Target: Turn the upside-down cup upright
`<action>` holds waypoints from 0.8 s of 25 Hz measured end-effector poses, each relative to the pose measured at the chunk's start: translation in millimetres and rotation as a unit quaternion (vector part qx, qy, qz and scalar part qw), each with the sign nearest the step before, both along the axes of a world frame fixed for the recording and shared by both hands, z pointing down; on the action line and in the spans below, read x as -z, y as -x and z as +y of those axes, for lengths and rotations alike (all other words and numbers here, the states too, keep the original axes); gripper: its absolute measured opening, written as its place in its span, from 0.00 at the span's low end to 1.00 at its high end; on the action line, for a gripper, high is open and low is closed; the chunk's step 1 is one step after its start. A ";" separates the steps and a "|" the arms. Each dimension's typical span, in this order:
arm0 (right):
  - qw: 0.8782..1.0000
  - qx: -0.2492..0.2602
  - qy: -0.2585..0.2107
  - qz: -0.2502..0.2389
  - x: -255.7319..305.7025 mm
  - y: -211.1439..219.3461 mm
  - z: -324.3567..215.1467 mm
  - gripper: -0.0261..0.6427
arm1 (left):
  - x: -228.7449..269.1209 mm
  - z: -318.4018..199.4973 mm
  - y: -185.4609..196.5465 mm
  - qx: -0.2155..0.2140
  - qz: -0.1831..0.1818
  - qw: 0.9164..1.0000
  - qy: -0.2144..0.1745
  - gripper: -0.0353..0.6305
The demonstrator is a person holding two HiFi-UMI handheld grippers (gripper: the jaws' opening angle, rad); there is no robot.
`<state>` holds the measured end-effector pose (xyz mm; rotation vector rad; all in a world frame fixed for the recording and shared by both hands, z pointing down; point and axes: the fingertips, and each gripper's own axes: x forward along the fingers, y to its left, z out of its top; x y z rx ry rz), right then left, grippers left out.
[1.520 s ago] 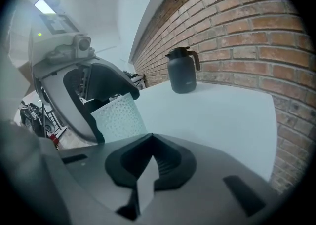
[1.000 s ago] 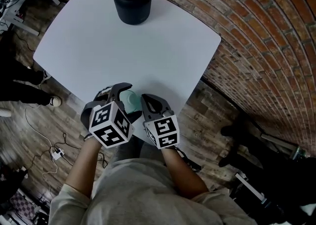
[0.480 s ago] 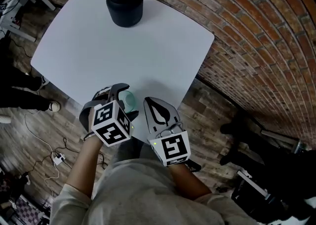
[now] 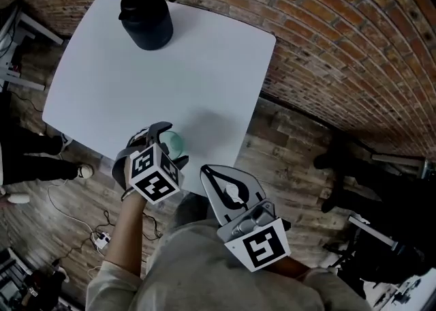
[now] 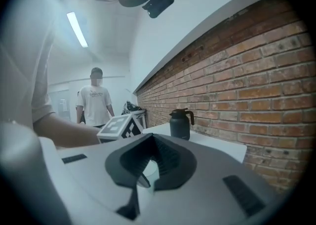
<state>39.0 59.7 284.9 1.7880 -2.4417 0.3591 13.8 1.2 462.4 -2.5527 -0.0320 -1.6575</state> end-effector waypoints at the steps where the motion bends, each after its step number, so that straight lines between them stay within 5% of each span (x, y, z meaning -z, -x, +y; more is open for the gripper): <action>1: 1.000 0.001 -0.001 0.002 2.6 0.9 3.2 0.05 | -0.6 0.2 0.0 -0.001 -0.001 1.000 -0.001 0.63; 20: 1.000 -0.012 0.013 0.012 -4.3 0.2 12.3 0.05 | -4.2 4.5 -2.8 -0.025 -0.001 1.000 -0.018 0.63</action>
